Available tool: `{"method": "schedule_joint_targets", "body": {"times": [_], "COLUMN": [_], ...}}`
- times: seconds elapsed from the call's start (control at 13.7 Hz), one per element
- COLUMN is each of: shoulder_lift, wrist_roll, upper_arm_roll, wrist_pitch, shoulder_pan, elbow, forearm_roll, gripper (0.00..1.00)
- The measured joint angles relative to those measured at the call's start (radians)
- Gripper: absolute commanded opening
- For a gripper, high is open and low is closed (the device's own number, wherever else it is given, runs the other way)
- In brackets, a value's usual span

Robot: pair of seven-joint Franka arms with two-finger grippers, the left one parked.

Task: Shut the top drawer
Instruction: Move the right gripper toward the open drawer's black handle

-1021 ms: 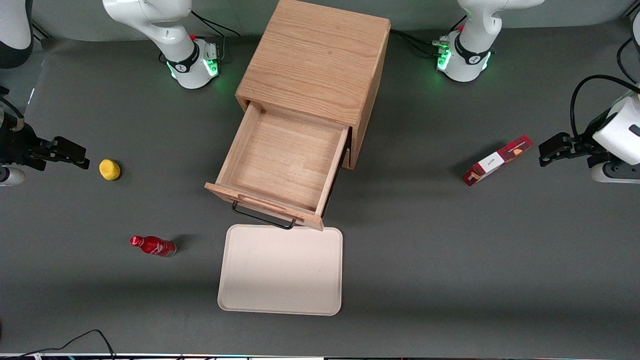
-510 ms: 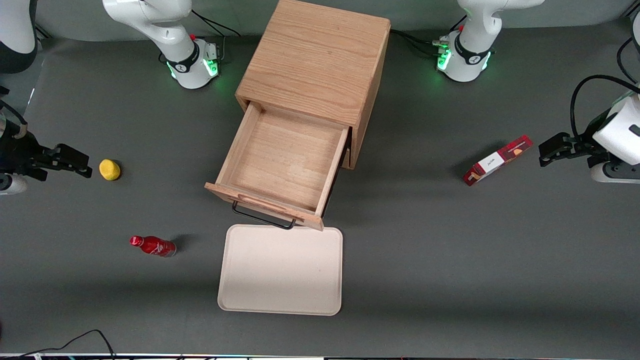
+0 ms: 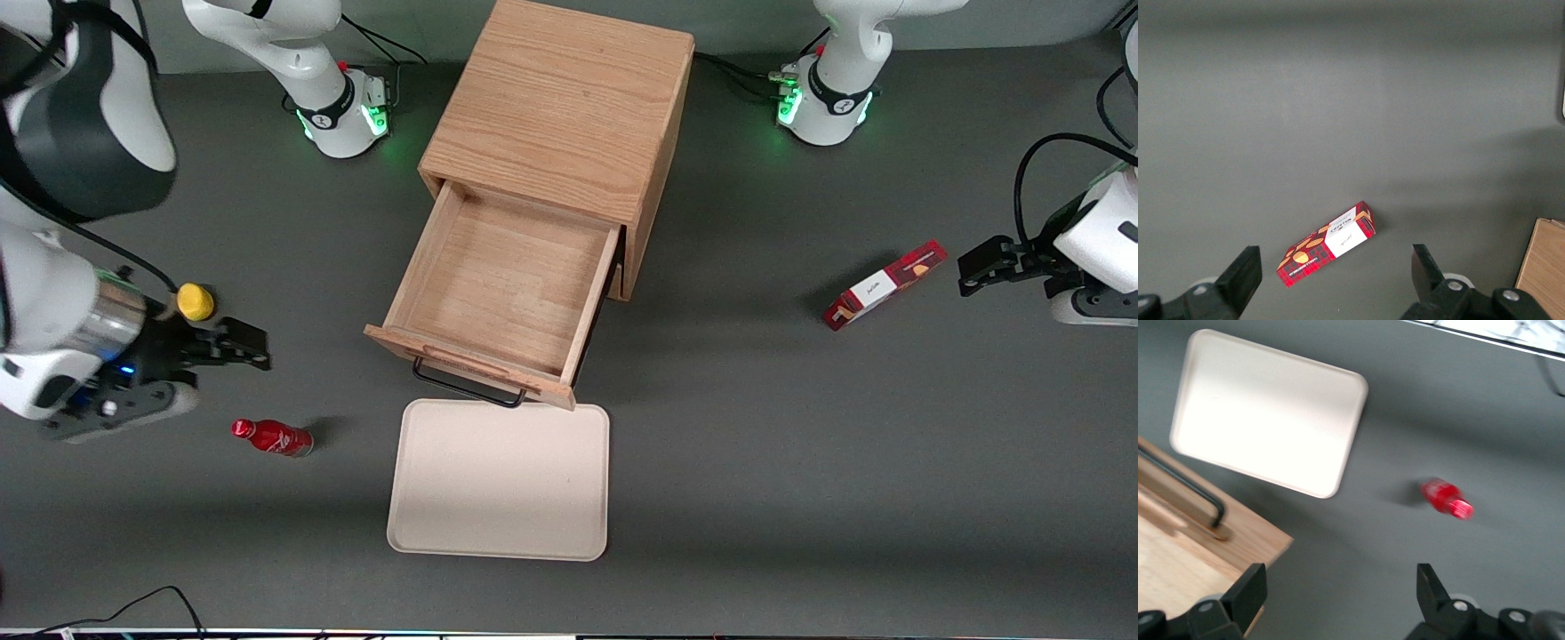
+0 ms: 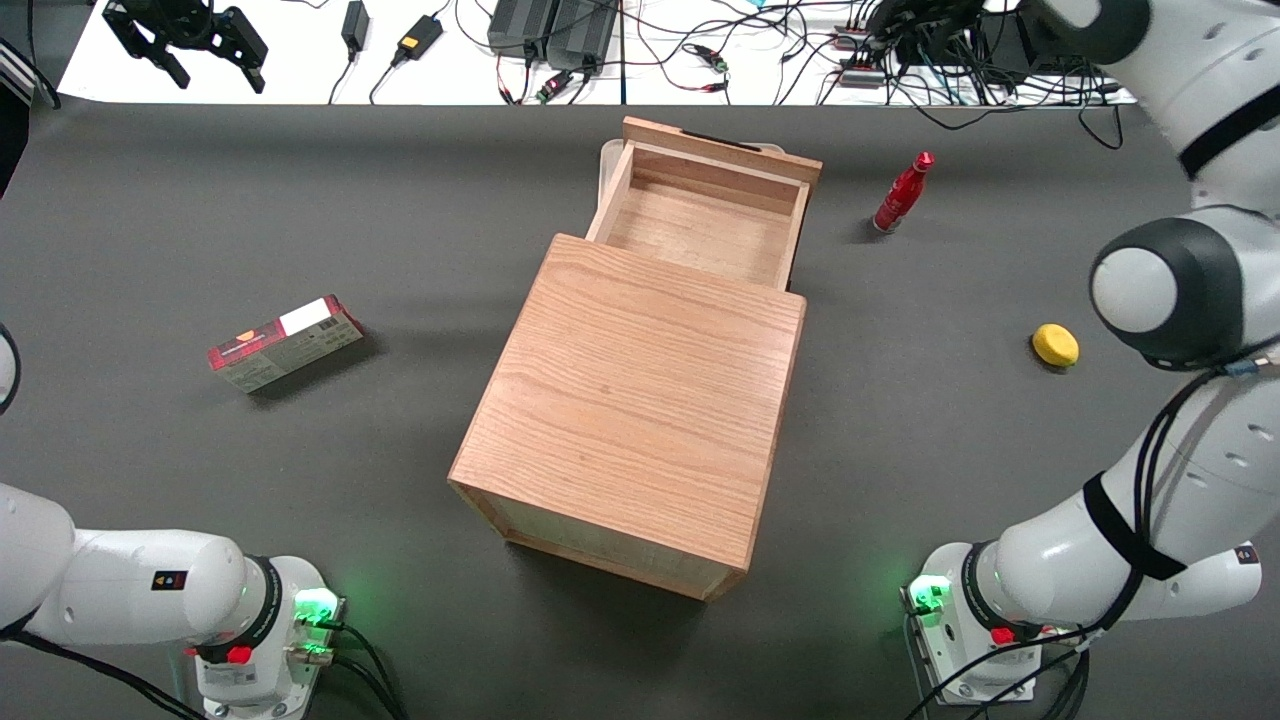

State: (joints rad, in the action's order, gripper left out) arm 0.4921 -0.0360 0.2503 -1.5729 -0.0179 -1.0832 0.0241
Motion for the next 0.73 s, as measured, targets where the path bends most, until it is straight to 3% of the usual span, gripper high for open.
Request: {"method": "schedule_joint_targets", "body": {"times": [0.44,0.73], "shoulder_lift": [0.212,0.284], "wrist_roll": [-0.124,-0.26], "upper_arm_roll": [0.209,0.261], "wrist_pitch": [-0.015,-0.017], "shoulder_pan": [0.009,0.023], "elbow": [0.119,0.132], "forearm_roll": [0.027,0.03], "gripper": [1.0,1.0]}}
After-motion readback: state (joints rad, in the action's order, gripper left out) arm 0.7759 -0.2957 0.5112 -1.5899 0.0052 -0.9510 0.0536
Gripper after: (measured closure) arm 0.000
